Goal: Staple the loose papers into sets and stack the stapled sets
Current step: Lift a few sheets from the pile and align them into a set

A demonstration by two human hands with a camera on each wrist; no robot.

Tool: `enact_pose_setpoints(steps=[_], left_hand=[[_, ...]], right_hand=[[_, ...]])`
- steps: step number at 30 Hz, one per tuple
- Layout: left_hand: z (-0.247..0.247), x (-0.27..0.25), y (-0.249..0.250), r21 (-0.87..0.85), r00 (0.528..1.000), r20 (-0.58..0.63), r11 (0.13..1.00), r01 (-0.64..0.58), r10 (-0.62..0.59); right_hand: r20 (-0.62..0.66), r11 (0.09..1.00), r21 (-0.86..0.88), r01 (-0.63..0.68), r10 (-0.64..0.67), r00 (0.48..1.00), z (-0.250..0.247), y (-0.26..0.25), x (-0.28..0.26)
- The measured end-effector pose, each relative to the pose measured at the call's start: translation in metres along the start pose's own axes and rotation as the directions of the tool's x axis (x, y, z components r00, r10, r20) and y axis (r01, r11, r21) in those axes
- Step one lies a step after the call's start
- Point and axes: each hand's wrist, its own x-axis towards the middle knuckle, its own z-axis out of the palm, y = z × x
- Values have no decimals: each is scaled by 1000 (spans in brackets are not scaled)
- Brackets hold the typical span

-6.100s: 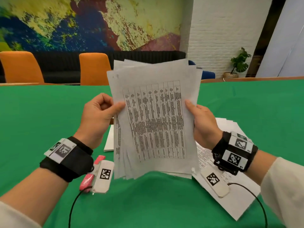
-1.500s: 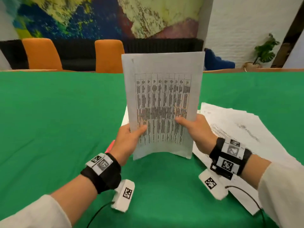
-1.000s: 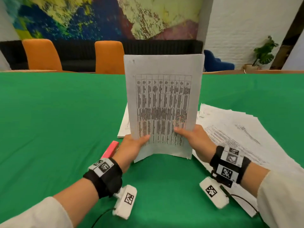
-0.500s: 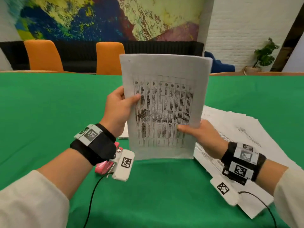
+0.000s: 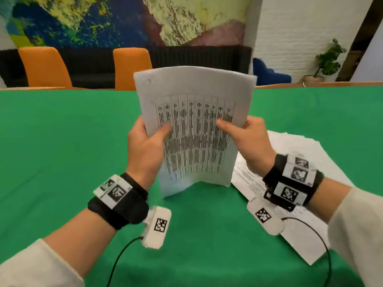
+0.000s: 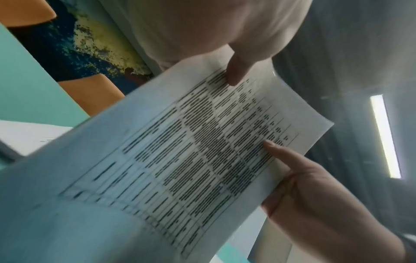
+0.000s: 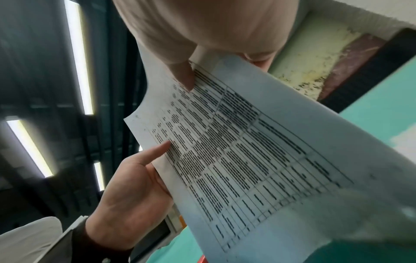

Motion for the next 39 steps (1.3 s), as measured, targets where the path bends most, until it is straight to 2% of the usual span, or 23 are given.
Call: enact_pose_setpoints(steps=[2,8,14,19,21,23,26,29,32,34,36,39], left_hand=[[0,-2,-4,16,999,14,999,30,-30],[6,19,21,6,998,52,999,-38,38],[5,-4,5,61,994,68,995,77,-81],[4,9,24,0,997,53,999,48,-48],[3,8,22,-5,997,47,999,54,-53],[2,1,9,24,993,37,994,110,-111],[-1,-11,-14,87,963,46,961,262,-267],[-5,-4,-17,34,930,80,934,356,-358],[-14,6,-15,95,879,174,896,433,-444],[-25,11,-15,284,823,261,855,434,-504],[-42,17,-14,484,784,306,797,361,-540],[-70,29,-12,621,794,281,733,278,-539]], right_hand=[[-5,1000,6,-11,11,1000,1,1,-1],[-30,996,74,49,-46,998,-2,-24,20],[-6,998,54,-12,13,1000,3,-1,3],[15,995,81,62,-63,998,2,-20,13],[12,993,100,56,-57,998,2,-19,14],[28,998,66,10,-12,1000,3,-6,9],[64,996,-35,-87,89,994,2,17,1],[121,989,-41,-142,146,982,-2,17,8],[240,961,-1,-278,270,933,-11,12,14],[290,919,-45,-392,387,875,-18,18,13],[320,868,-104,-486,492,810,-28,31,7],[395,795,-121,-594,588,706,-37,56,-9]])
